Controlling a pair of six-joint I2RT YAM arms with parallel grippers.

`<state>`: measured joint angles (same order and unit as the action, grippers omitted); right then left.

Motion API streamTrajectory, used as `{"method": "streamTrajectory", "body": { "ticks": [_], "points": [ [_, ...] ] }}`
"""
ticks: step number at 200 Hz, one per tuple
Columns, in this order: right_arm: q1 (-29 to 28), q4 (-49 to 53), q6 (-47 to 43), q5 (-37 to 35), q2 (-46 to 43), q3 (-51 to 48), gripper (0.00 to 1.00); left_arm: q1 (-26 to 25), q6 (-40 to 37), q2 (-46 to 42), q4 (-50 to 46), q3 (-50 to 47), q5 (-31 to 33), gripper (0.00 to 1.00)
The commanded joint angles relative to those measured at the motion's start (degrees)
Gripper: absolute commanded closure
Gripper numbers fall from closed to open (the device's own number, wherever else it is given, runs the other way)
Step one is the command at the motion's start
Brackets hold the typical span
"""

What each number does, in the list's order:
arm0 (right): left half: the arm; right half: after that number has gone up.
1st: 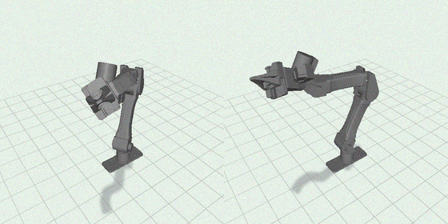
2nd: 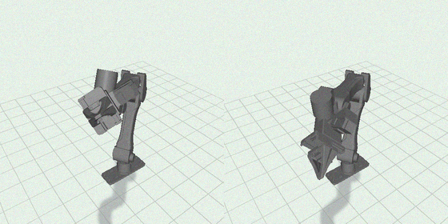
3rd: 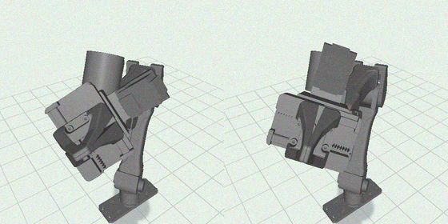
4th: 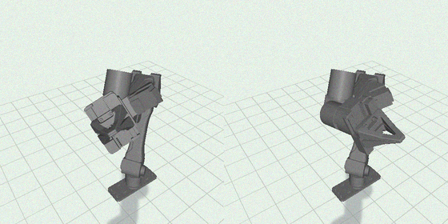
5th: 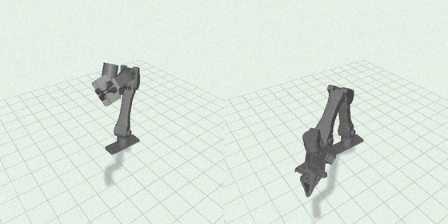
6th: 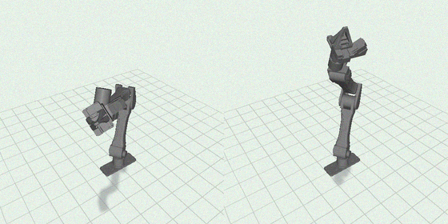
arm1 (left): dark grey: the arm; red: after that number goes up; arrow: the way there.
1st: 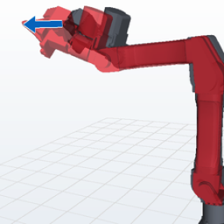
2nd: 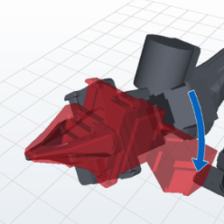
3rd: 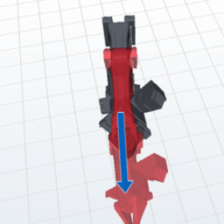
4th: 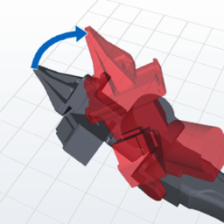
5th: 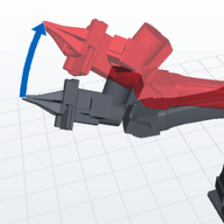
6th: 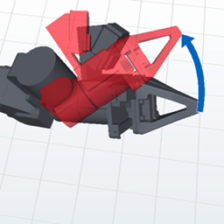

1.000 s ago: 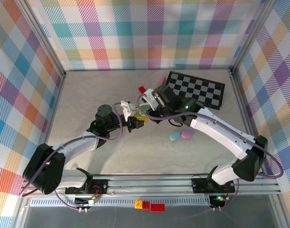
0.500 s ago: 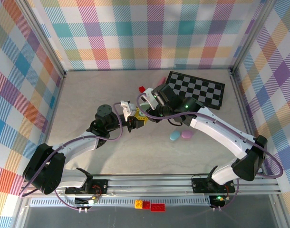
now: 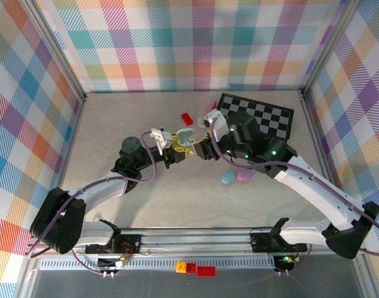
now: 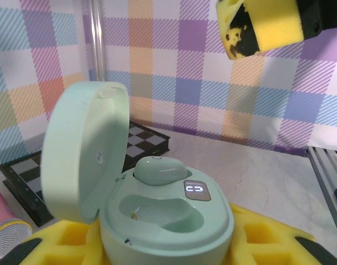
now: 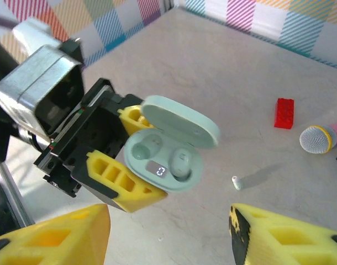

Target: Insert the wireless bluetooth earbuds into the charging case

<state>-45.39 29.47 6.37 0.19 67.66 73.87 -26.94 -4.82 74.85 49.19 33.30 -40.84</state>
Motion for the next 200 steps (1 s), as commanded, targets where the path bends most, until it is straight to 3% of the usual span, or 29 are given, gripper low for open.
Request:
{"method": "streamTrajectory", "body": {
  "ticks": [1, 38, 63, 95, 131, 148, 178, 200],
  "points": [
    [5.3, -9.5, 10.1, 6.1, -3.7, -5.9, 0.41, 1.6, 3.0, 0.3, 7.1, -1.3, -0.3, 0.66],
    [14.7, -12.9, 21.9, 9.9, -3.8, -13.9, 0.41, 4.0, 5.5, -1.4, 10.2, -2.4, 0.2, 0.66],
    [15.0, -9.2, 22.9, 8.0, 3.2, -12.9, 0.40, 4.6, 6.8, -3.1, 10.9, -2.7, 0.8, 0.66],
    [15.1, -9.6, 26.6, 12.0, 14.8, -10.1, 0.40, 5.6, 9.8, -4.8, 13.4, -3.4, 1.5, 0.66],
    [15.0, -10.8, 28.3, 17.5, 30.4, -3.5, 0.56, 5.9, 11.8, -5.9, 14.4, -3.8, 1.0, 0.66],
    [15.0, -12.2, 28.3, 18.9, 36.3, 0.0, 0.59, 5.9, 12.7, -6.4, 14.6, -3.9, 0.6, 0.66],
    [15.0, -11.4, 27.6, 21.4, 46.0, 7.4, 0.57, 5.9, 13.0, -7.6, 13.6, -4.4, 0.4, 0.66],
    [15.0, -11.2, 27.7, 23.3, 50.8, 10.7, 0.49, 5.9, 12.8, -8.7, 12.1, -4.6, 0.2, 0.66]
  ]
}}
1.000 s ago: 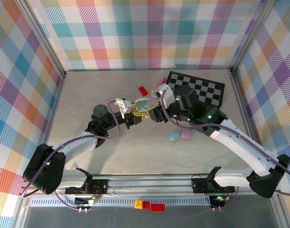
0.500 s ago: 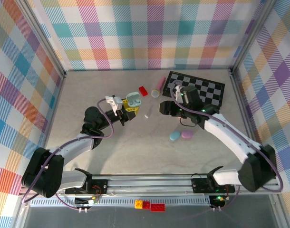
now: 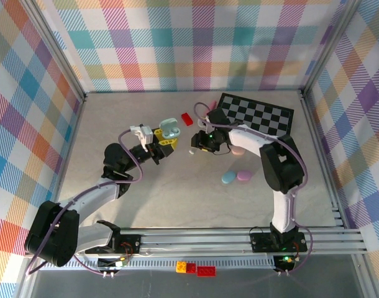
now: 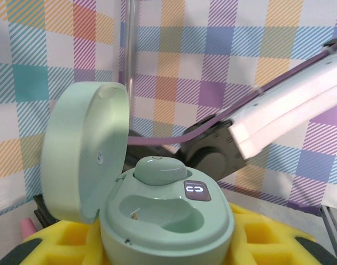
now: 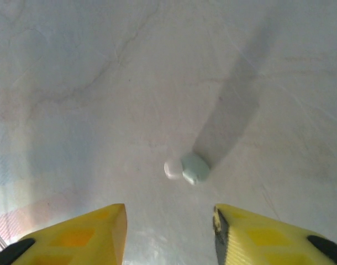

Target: Insert the wireless bluetooth earbuds into the charging case

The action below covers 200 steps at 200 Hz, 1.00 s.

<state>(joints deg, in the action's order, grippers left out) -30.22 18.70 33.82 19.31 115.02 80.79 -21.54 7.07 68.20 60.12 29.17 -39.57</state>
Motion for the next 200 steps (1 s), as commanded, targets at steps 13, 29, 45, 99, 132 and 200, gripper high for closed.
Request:
{"method": "streamTrajectory", "body": {
  "ticks": [13, 29, 45, 99, 132, 200],
  "points": [
    [-0.2, -0.6, 0.1, 4.9, 5.1, 4.7, 0.46, 0.6, 0.7, -2.7, 0.4, -0.6, -0.8, 0.66],
    [-0.2, -0.9, 0.0, 6.1, 6.2, 5.2, 0.45, 0.5, 0.1, -3.4, -1.1, -0.6, -0.9, 0.66],
    [-0.3, -1.7, 0.0, 7.4, 6.7, 4.9, 0.44, 0.5, -0.4, -4.0, -2.2, -0.5, -1.0, 0.66],
    [-1.9, -3.6, -2.1, 9.5, 7.3, 3.4, 0.43, 0.5, -0.5, -4.3, -2.9, -0.2, -1.1, 0.65],
    [-3.3, -2.6, -2.7, 10.8, 7.0, 3.9, 0.44, 0.5, -0.4, -4.4, -3.0, -0.3, -0.9, 0.65],
    [-4.2, -3.2, -3.3, 3.7, 0.6, 0.5, 0.44, 0.5, -0.4, -4.5, -2.8, 0.0, -1.0, 0.66]
  ]
}}
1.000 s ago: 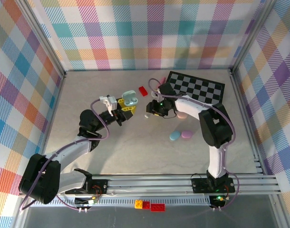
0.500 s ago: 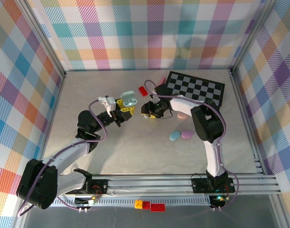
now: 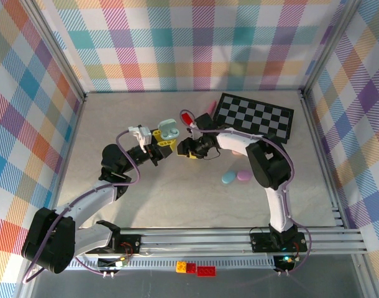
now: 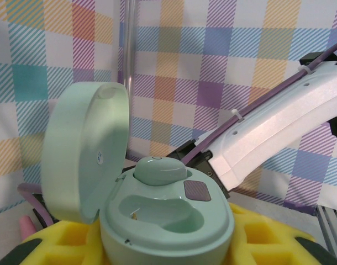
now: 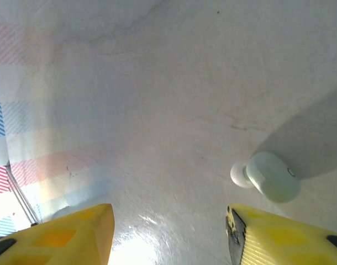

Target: Insert the wireless bluetooth earbuds into the charging case

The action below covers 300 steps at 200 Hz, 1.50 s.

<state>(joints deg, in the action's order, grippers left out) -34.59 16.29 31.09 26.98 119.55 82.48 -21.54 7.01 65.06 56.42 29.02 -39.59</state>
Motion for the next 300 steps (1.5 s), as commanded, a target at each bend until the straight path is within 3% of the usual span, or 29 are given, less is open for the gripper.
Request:
{"method": "streamTrajectory", "body": {
  "ticks": [1, 48, 89, 204, 268, 300],
  "points": [
    [0.1, -0.8, -0.6, -4.1, -4.0, -1.1, 0.44, 0.5, -0.3, -1.3, 0.9, 0.2, -1.0, 0.66],
    [0.9, 2.8, -1.0, -7.6, 1.5, 4.7, 0.44, 0.5, -0.1, -1.3, 0.6, 0.3, -1.4, 0.65],
    [0.8, 6.2, -1.5, -4.0, 6.6, 9.4, 0.43, 0.5, 0.0, -1.9, 0.3, 0.0, -1.4, 0.66],
    [-3.8, 4.5, -3.9, 0.9, 1.0, 3.0, 0.43, 0.5, 0.8, -3.1, 0.7, -0.3, 1.0, 0.66],
    [-4.2, 8.5, -7.9, -7.1, -3.3, 3.4, 0.43, 0.7, 1.7, -3.9, 1.4, -0.4, 2.0, 0.66],
    [-3.9, 11.6, -10.9, -10.0, 0.0, 7.7, 0.43, 2.0, 3.1, -5.1, 3.1, -1.5, 2.7, 0.66]
  ]
}}
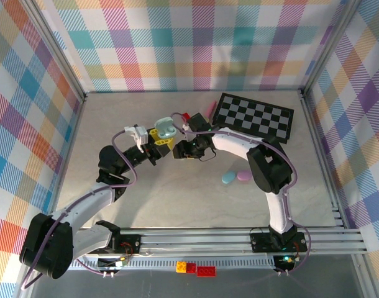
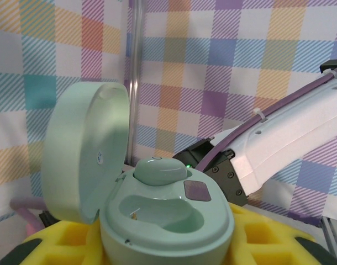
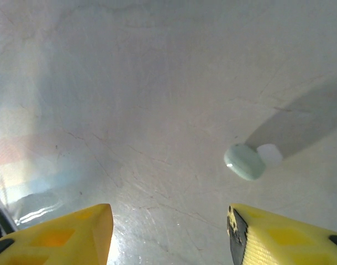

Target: Insert the wireless bluetooth earbuds into the charging case

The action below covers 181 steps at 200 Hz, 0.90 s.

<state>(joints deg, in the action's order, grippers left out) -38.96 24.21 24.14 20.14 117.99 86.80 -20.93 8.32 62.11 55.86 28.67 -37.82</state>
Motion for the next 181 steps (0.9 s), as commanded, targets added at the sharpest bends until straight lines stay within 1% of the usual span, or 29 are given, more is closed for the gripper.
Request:
{"method": "streamTrajectory", "body": {
  "ticks": [1, 58, 75, 131, 181],
  "points": [
    [0.4, 3.7, -3.9, -3.2, 1.8, 3.7, 0.43, 1.4, 1.9, -2.2, 3.8, -1.2, 1.0, 0.66],
    [1.5, 7.6, -6.4, -1.2, 12.4, 14.4, 0.41, 1.9, 2.7, -4.9, 2.1, -2.2, 0.6, 0.66],
    [1.5, 8.8, -6.9, -0.4, 14.0, 15.7, 0.41, 1.9, 2.6, -5.2, 1.9, -2.5, 0.7, 0.66],
    [1.4, 6.1, -5.7, 1.2, 10.1, 9.0, 0.42, 2.4, 1.3, -5.2, -0.1, -2.8, 2.6, 0.67],
    [1.3, 4.9, -4.8, 2.1, 7.6, 6.8, 0.42, 4.9, 1.4, -4.2, -0.9, -2.6, 4.2, 0.67]
  ]
}}
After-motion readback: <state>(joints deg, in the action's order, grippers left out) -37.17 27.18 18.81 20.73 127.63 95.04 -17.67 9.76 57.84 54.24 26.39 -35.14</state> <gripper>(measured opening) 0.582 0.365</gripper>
